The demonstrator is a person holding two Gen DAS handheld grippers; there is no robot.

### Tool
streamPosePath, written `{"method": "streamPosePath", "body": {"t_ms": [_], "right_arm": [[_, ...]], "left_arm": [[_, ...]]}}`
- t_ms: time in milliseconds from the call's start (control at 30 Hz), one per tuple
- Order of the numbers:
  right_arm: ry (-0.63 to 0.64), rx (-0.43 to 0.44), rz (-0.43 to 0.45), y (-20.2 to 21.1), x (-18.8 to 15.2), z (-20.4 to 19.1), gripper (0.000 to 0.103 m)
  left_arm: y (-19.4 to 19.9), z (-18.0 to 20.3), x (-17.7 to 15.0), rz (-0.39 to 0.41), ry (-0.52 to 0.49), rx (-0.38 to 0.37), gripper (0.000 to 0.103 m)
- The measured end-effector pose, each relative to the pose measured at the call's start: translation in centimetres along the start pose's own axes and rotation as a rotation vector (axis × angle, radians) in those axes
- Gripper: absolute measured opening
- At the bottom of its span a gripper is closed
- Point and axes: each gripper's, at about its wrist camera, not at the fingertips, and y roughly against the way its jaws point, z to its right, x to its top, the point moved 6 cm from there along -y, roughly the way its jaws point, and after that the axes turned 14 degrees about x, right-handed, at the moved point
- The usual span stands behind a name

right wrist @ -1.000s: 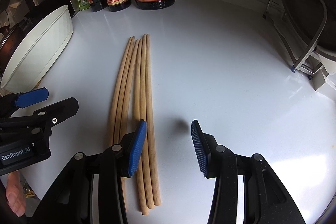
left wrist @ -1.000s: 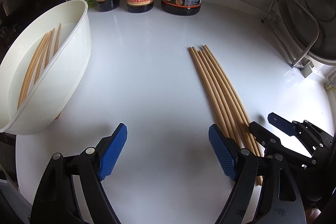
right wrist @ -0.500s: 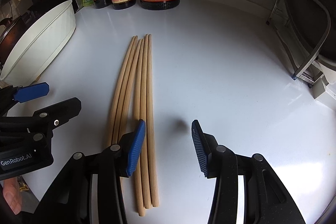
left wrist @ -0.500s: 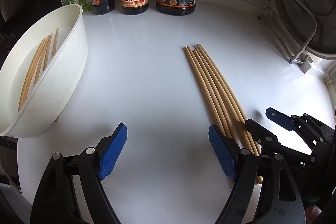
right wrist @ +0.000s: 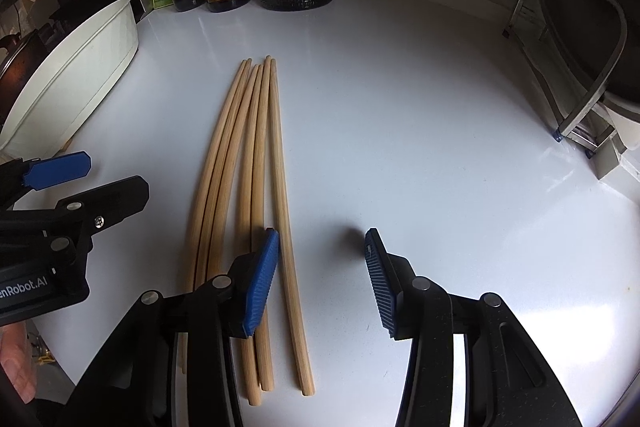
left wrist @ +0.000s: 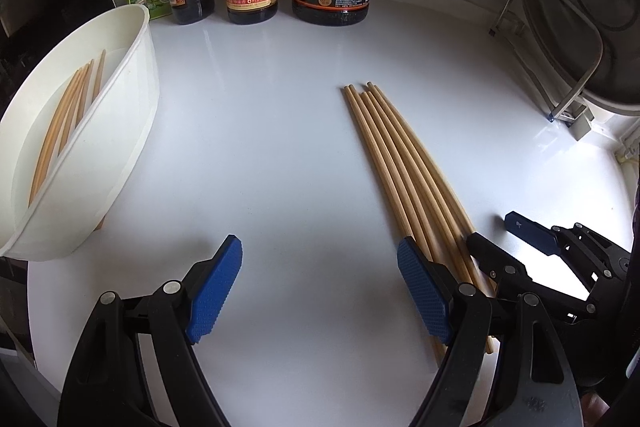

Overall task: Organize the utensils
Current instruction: 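Position both open tools above single chopsticks at the pile's edge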

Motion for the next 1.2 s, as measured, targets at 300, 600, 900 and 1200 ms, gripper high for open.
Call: {"method": "streamPosePath", "body": {"t_ms": [300, 600, 900, 1200], "right_arm": [[-0.023, -0.011, 0.009, 0.8, -0.4, 1.8, 0.043], [-0.036, -0.004, 0.027, 1.3, -0.6, 2.3, 0.043], [-0.042, 0.004, 0.032, 1.4, -0.6, 2.3, 0.043], [-0.039, 0.007, 0.030, 1.2, -0.4, 2.0, 0.043]], "left_arm": [[-0.4, 1.8, -0.6, -0.018, -0.030, -0.026, 0.079], [-1.5, 3.0, -0.9, -0.047, -0.042, -0.006, 0.079], [-2.0, 3.0, -0.8, -0.047, -0.048, 0.026, 0.088], [-2.6, 2.6, -0.9, -0.054, -0.065, 0.073, 0.088]]}}
